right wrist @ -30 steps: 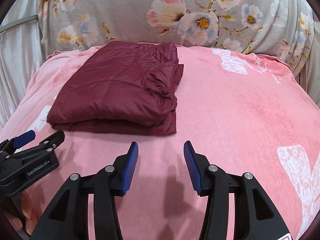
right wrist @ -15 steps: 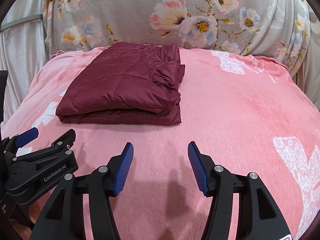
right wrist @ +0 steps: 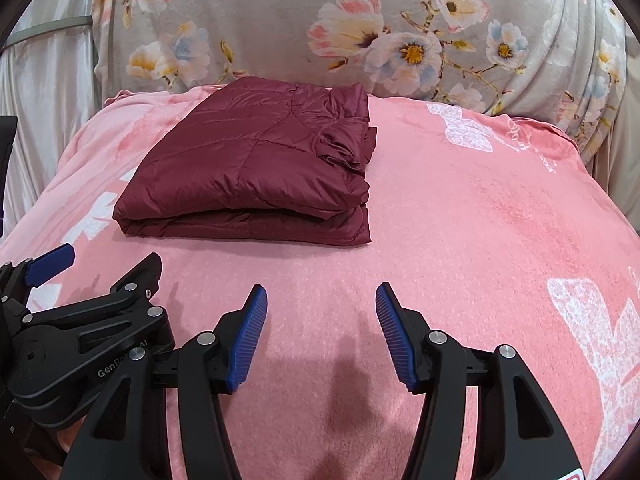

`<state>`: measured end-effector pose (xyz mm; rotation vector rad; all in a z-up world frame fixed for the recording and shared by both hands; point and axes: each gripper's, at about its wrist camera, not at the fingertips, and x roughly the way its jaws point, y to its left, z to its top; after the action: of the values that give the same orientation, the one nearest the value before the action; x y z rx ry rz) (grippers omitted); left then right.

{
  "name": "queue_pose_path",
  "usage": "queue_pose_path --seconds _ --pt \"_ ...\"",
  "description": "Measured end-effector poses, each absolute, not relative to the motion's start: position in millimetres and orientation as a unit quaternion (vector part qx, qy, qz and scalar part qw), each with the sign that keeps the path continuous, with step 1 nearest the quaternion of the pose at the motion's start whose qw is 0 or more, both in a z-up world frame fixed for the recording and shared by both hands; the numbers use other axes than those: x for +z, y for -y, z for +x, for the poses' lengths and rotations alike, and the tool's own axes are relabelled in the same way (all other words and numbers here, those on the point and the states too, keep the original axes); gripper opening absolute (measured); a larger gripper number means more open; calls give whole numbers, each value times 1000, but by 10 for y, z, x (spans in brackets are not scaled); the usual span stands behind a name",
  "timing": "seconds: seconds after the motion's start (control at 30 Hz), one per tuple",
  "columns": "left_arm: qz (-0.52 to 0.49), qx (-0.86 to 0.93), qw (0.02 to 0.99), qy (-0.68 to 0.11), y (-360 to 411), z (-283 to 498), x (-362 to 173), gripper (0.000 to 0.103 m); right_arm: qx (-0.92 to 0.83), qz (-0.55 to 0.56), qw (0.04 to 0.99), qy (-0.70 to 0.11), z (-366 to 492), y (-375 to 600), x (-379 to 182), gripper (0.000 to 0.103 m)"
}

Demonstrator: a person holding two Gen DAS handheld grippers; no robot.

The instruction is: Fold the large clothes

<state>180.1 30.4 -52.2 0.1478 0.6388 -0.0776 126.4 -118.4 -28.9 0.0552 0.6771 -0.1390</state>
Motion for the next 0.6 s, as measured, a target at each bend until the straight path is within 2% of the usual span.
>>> queue_pose_path --seconds 0.6 --pt "67 -40 947 -312 -312 1791 -510 91 -76 18 940 -332 1252 1181 -288 56"
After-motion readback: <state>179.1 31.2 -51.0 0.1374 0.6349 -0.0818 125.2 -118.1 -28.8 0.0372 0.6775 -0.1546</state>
